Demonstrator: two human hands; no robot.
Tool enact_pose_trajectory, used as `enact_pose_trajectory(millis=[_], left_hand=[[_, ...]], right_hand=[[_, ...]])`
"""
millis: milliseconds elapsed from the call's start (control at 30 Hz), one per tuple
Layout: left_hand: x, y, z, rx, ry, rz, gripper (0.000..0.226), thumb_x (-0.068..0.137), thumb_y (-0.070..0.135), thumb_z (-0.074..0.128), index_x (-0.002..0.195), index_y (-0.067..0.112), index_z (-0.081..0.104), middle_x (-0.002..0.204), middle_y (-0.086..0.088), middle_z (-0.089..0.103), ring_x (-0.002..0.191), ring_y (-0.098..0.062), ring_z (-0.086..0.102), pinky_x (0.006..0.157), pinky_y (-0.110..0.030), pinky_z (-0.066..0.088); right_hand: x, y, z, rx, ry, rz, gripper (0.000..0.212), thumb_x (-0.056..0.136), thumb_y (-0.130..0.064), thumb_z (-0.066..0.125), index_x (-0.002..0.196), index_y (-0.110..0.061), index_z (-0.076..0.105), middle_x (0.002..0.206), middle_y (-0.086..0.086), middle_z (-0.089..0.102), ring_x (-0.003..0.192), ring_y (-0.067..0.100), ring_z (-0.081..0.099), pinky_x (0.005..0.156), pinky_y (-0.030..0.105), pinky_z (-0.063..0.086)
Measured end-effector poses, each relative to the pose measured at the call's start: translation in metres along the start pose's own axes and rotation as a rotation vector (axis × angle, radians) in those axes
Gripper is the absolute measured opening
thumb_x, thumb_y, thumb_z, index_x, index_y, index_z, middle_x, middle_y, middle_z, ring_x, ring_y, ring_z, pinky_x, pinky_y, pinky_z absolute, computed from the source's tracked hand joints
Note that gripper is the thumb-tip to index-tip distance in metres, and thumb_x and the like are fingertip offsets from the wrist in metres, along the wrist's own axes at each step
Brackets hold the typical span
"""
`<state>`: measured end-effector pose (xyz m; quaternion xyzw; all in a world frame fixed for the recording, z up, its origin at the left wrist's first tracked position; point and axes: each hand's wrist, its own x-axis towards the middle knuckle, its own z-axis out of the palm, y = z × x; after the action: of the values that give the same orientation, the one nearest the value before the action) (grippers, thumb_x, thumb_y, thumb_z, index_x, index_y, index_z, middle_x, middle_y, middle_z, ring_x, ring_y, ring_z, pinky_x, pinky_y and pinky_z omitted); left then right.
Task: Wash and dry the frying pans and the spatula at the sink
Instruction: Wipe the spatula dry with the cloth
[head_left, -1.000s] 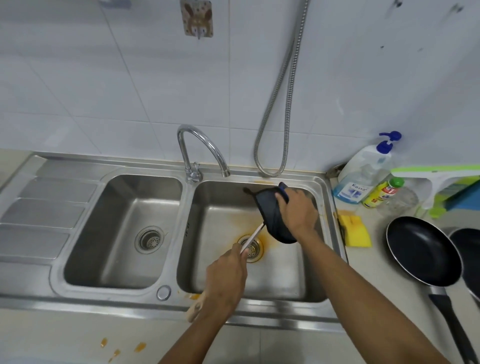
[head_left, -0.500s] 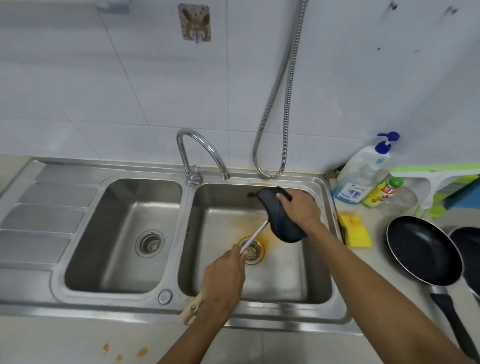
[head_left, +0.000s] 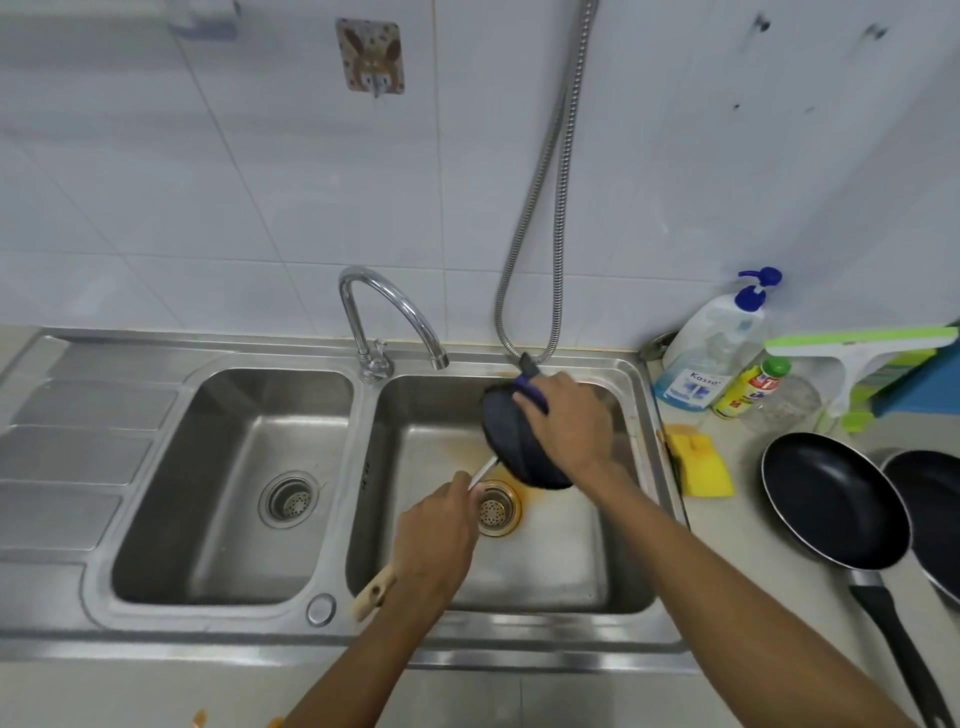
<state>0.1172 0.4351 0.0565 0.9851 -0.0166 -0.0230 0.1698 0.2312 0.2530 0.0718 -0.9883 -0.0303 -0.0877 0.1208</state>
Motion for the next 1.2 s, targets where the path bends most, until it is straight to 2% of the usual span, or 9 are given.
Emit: enact_pose_trajectory(millis=[100,200,300,400,600,767,900,1033,1200], left_hand=[[-0.002,-0.002,0.007,-0.033,-0.007,-0.036,0.034,0.109,0.047,0.028,0.115,0.024,0.052,0.092,0.004,0.072,0.077,-0.018,0.069,0.062,-0.028,0.046],[-0.007,-0.002,0.024,-0.152,-0.105,-0.08,0.032,0.109,0.044,0.032,0.114,0.021,0.054,0.09,-0.001,0.072,0.078,-0.022,0.069,0.068,-0.036,0.054],[-0.006,0.005,0.025,-0.536,-0.247,-0.225,0.03,0.11,0.033,0.035,0.102,0.016,0.057,0.08,-0.002,0.067,0.068,-0.019,0.062,0.065,-0.037,0.051],[0.004,0.018,0.008,-1.089,-0.452,-0.467,0.034,0.109,0.027,0.031,0.084,0.012,0.049,0.058,0.001,0.045,0.044,-0.012,0.036,0.046,-0.029,0.032],[0.025,0.016,-0.012,-1.508,-0.74,-0.53,0.041,0.111,0.035,0.032,0.083,0.013,0.052,0.05,0.004,0.032,0.031,-0.008,0.024,0.032,-0.018,0.025],[0.02,0.021,-0.021,-1.522,-0.839,-0.512,0.041,0.11,0.036,0.032,0.081,0.015,0.05,0.049,0.004,0.031,0.031,-0.007,0.025,0.033,-0.016,0.022],[0.003,0.02,-0.017,-1.572,-0.781,-0.538,0.043,0.111,0.037,0.033,0.079,0.014,0.052,0.048,0.003,0.032,0.03,-0.007,0.026,0.034,-0.016,0.02],[0.002,0.013,-0.012,-1.728,-0.731,-0.612,0.044,0.11,0.036,0.033,0.079,0.013,0.053,0.046,0.005,0.033,0.029,-0.007,0.027,0.034,-0.018,0.022],[0.007,0.009,-0.007,-1.843,-0.75,-0.669,0.043,0.11,0.034,0.032,0.079,0.013,0.052,0.045,0.006,0.034,0.028,-0.006,0.028,0.032,-0.019,0.023]], right_hand=[[-0.032,-0.019,0.008,-0.154,-0.076,-0.148,0.032,0.1,-0.054,0.044,0.114,-0.031,0.061,0.109,-0.003,0.058,0.098,0.024,0.056,0.061,0.034,0.052],[-0.054,-0.019,0.018,-0.153,-0.138,-0.2,0.033,0.1,-0.053,0.042,0.115,-0.031,0.061,0.111,-0.004,0.06,0.096,0.024,0.056,0.061,0.035,0.053],[-0.072,-0.016,0.024,-0.106,-0.122,-0.279,0.033,0.098,-0.054,0.038,0.11,-0.034,0.063,0.109,-0.008,0.061,0.089,0.02,0.055,0.054,0.031,0.05],[-0.074,-0.006,0.02,-0.091,-0.075,-0.202,0.029,0.098,-0.053,0.046,0.112,-0.037,0.065,0.104,-0.009,0.063,0.086,0.019,0.055,0.052,0.03,0.05],[-0.036,0.028,0.006,-0.181,-0.038,-0.07,0.032,0.098,-0.052,0.048,0.116,-0.029,0.062,0.11,-0.005,0.062,0.094,0.022,0.056,0.059,0.03,0.051],[-0.005,0.049,-0.002,-0.242,0.013,0.066,0.032,0.1,-0.047,0.049,0.119,-0.025,0.062,0.111,0.002,0.064,0.1,0.03,0.057,0.063,0.036,0.051],[0.002,0.087,0.001,-0.176,-0.042,0.294,0.032,0.099,-0.043,0.052,0.124,-0.027,0.062,0.12,0.007,0.062,0.101,0.037,0.058,0.071,0.041,0.051],[-0.032,0.121,-0.004,-0.165,-0.028,0.374,0.034,0.097,-0.049,0.054,0.113,-0.021,0.065,0.107,0.012,0.064,0.093,0.041,0.061,0.067,0.039,0.047],[-0.093,0.163,-0.024,-0.177,-0.037,0.488,0.031,0.096,-0.05,0.057,0.113,-0.026,0.066,0.104,0.009,0.063,0.091,0.039,0.062,0.066,0.04,0.048]])
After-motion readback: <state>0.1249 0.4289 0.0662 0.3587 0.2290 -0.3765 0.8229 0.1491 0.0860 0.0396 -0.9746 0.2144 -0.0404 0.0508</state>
